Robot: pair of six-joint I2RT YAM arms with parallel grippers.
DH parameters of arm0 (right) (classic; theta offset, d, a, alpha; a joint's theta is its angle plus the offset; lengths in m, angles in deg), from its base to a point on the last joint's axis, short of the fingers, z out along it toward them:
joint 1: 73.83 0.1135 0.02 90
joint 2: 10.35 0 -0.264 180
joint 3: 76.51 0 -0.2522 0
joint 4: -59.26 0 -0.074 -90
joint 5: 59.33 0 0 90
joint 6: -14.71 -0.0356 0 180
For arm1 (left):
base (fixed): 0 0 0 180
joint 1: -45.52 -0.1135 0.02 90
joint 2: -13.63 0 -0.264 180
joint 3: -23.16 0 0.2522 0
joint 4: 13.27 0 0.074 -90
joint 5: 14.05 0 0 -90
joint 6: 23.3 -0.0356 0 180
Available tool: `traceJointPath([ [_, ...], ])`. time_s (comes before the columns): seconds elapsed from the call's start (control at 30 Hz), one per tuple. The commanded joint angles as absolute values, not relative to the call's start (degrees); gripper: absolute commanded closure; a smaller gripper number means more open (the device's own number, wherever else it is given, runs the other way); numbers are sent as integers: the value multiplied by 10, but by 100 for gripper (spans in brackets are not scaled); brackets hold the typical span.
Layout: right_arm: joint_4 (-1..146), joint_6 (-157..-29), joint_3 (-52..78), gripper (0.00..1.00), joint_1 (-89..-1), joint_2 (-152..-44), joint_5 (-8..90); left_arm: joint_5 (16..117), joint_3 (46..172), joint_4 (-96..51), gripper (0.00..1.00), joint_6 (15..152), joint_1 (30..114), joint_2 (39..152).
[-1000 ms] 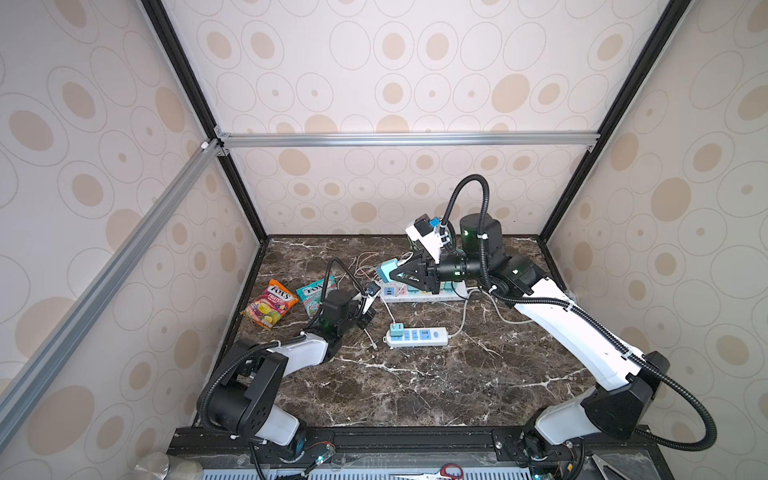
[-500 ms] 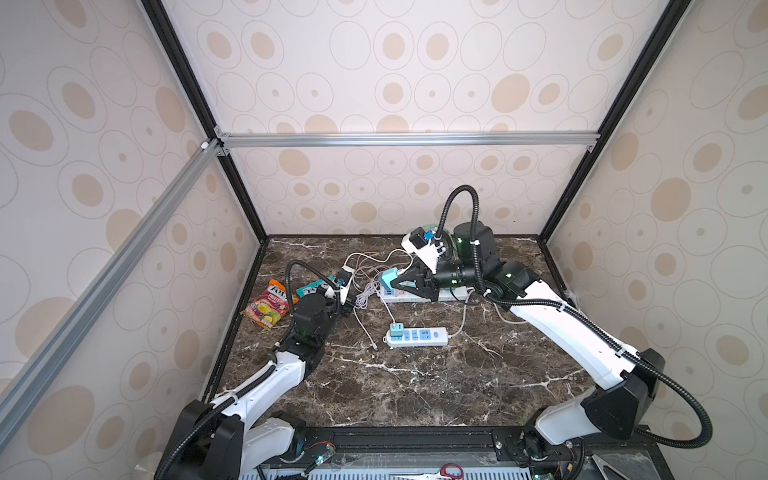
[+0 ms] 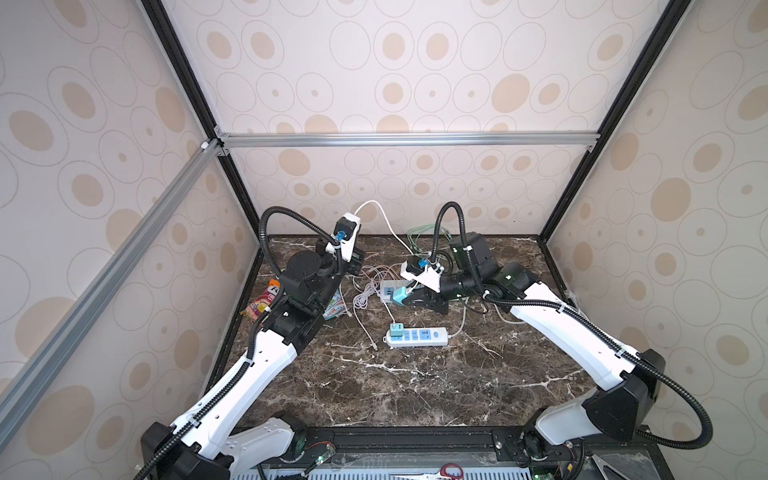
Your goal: Insert the plug
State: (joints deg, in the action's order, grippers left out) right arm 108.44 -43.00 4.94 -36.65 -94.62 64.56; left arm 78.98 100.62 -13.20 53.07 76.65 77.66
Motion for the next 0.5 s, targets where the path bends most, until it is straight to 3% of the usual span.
traceJointPath([
  [0.0, 1117, -368, 61, 100, -377, -930, 639, 808, 1066, -183, 100, 478, 799, 803],
  [0.17, 1116, -365, 77, 100, -399, -919, 637, 825, 1214, -238, 100, 443, 830, 860],
  [0.47, 1110, -406, 148, 100, -476, -834, 675, 631, 1408, -254, 100, 528, 864, 1001],
])
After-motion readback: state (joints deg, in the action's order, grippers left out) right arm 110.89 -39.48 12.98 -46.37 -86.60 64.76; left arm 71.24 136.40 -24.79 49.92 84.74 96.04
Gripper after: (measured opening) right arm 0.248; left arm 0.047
